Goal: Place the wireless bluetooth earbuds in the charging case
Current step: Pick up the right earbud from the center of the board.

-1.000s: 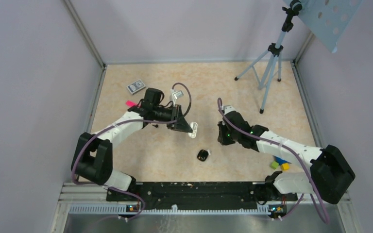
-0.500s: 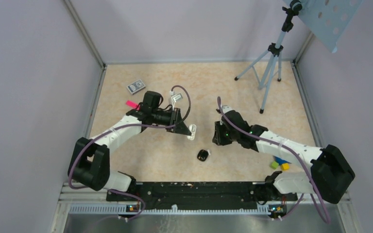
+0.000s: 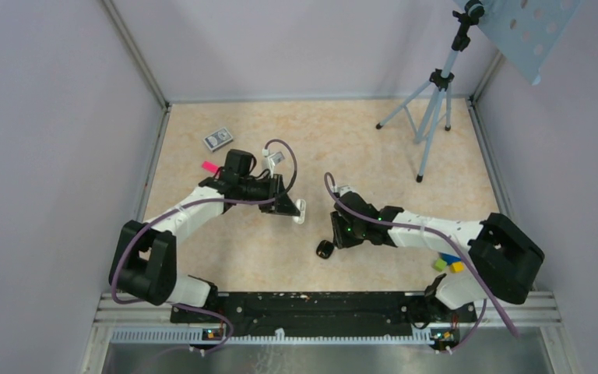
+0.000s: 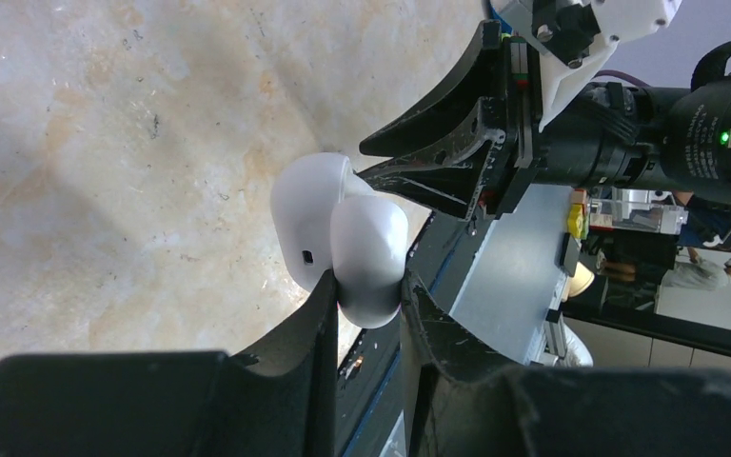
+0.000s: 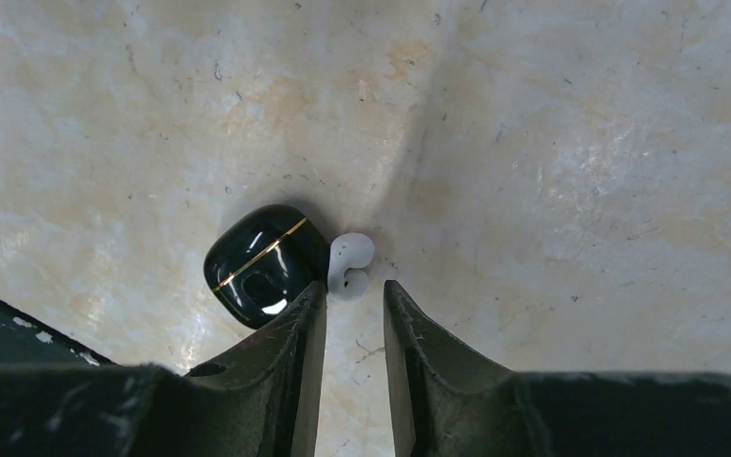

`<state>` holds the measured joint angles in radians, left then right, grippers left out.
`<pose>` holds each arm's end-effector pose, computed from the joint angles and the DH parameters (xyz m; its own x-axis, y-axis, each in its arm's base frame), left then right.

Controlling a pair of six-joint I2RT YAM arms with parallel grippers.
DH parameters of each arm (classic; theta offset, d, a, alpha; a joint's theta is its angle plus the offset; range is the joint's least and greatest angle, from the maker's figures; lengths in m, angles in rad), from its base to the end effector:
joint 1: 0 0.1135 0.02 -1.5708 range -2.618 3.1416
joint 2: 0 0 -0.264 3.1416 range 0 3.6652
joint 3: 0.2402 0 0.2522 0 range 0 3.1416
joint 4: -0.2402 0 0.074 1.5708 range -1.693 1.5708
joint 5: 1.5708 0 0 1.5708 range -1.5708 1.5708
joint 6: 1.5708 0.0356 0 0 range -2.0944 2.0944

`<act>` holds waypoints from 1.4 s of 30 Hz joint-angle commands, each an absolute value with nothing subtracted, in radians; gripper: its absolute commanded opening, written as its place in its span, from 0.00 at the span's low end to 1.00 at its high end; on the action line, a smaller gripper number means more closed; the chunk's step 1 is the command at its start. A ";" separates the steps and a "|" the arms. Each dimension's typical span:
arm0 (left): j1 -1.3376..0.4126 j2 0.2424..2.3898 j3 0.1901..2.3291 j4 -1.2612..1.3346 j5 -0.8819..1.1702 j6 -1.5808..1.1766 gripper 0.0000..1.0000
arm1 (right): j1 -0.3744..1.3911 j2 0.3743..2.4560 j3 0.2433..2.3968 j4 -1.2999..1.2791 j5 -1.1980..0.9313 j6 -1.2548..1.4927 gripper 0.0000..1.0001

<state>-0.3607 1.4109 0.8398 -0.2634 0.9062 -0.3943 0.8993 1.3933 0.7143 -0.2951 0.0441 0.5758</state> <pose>0.2530 -0.1254 0.2211 -0.9137 0.0914 -0.3960 0.3913 0.4610 -0.7965 0.1650 0.2051 0.1756 -0.8491 -0.1942 -0.4912 -0.3628 0.8902 0.2754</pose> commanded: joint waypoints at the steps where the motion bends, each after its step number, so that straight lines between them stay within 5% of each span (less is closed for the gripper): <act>1: -0.358 1.408 0.857 -0.256 0.904 -0.399 0.00 | 0.922 1.418 0.769 -0.287 0.101 0.545 0.29; 17: -0.360 1.422 0.866 -0.258 0.900 -0.396 0.00 | 0.930 1.472 0.767 -0.254 0.099 0.552 0.28; 25: -0.360 1.424 0.864 -0.250 0.903 -0.397 0.00 | 0.930 1.435 0.768 -0.272 0.132 0.560 0.19; 31: -0.360 1.434 0.866 -0.245 0.912 -0.394 0.00 | 0.930 1.386 0.775 -0.302 0.149 0.580 0.00; 42: -0.363 1.355 0.843 -0.019 0.910 -0.517 0.00 | 0.930 1.154 0.894 -0.361 0.164 0.619 0.00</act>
<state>-0.3611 1.4303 0.8398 -0.2081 0.8993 -0.4335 0.9207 1.2446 0.8021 -0.3969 0.1589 0.5880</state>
